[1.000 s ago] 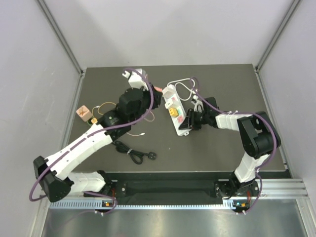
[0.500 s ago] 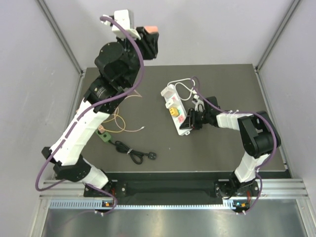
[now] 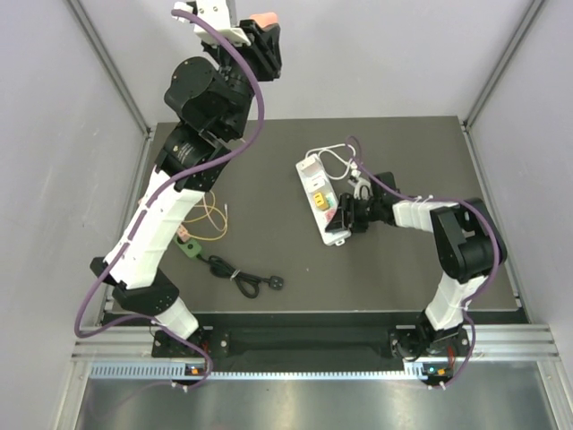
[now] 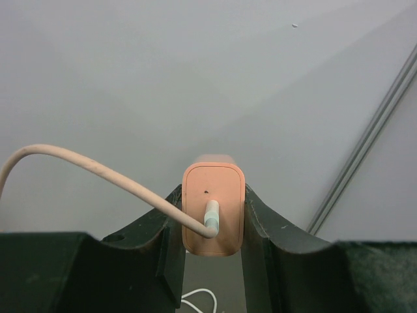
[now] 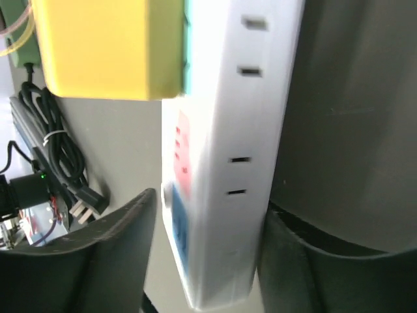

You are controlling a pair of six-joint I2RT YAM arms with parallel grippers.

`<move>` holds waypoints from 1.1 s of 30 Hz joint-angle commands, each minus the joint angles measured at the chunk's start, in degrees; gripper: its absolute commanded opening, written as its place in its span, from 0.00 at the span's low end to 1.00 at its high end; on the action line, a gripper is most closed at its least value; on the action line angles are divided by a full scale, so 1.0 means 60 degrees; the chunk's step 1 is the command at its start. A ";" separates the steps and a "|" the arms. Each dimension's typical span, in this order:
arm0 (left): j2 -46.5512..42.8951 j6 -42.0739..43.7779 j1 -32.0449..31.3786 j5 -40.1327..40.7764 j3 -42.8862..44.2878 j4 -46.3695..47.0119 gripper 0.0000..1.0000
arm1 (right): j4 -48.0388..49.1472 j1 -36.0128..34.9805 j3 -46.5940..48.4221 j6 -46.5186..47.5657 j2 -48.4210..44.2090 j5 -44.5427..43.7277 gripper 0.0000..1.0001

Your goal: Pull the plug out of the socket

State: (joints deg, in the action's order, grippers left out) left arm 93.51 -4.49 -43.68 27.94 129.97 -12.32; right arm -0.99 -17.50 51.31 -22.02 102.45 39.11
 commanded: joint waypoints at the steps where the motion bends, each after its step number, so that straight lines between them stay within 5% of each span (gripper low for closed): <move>1: -0.0015 -0.0114 0.0190 -0.0101 -0.0157 0.0661 0.00 | -0.0229 0.0191 0.0340 0.0637 0.0107 -0.0162 0.60; 11: -0.0410 -0.1038 0.0410 -0.0980 -0.1504 0.0442 0.00 | -0.0259 0.1289 0.0165 0.2613 -0.0961 0.2020 0.98; 18: -0.0907 -0.1316 0.0440 -0.1302 -0.2033 0.0383 0.00 | -0.0611 0.1291 0.0267 0.4386 -0.2484 0.3059 1.00; 22: -0.1025 -0.1565 0.0439 -0.1333 -0.2033 0.0441 0.00 | 0.0919 0.0487 -0.0286 0.5615 -0.3436 0.5018 1.00; 26: -0.1084 -0.2107 0.0469 -0.1026 -0.1800 0.0500 0.00 | 0.1571 -0.1851 -0.0481 0.7900 -0.3806 0.3886 1.00; 33: -0.1391 -0.3030 0.0454 -0.0951 -0.1477 0.0676 0.00 | 0.4205 -0.4728 0.1480 0.6263 -0.1638 0.0326 1.00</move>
State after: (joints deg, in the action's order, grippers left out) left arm 88.09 -19.40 -41.21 21.93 117.89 -12.40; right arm 12.10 -41.39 55.09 16.25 89.82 51.03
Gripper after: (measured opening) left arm 0.383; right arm 0.996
